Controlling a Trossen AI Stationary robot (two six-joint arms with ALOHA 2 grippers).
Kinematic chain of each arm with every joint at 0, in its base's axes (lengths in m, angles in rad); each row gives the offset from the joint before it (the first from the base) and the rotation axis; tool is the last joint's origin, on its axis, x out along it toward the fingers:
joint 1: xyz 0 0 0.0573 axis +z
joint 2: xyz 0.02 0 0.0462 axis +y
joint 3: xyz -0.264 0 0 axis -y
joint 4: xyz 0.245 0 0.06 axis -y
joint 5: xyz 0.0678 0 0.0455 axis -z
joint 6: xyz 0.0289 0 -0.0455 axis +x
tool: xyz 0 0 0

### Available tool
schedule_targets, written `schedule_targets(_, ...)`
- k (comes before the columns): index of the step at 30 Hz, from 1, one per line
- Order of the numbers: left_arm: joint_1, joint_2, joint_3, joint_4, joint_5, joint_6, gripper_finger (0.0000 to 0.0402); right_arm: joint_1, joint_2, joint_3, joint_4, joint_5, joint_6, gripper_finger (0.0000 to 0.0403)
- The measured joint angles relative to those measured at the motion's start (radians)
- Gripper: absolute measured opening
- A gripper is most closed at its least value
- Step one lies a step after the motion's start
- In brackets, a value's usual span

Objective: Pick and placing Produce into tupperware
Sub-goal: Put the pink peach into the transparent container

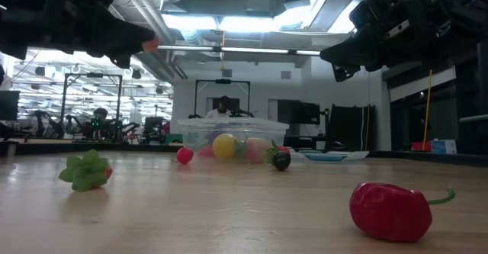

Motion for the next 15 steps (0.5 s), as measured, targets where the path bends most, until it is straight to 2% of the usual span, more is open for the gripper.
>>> schedule_targets(6, 0.0, 0.043, 0.0, 0.037, -0.16, -0.009, 0.0069, 0.0, 0.0, 0.0, 0.0, 0.0, -0.006, 0.0014)
schedule_targets(10, 0.0, 0.091, 0.0, 0.076, -0.226, -0.006, 0.0069, 0.0, 0.0, 0.0, 0.0, 0.006, -0.025, 0.0014)
schedule_targets(15, -0.01, 0.172, 0.011, 0.114, -0.287, -0.006, 0.0069, 0.0, 0.0, 0.0, 0.001, 0.093, -0.035, 0.0014)
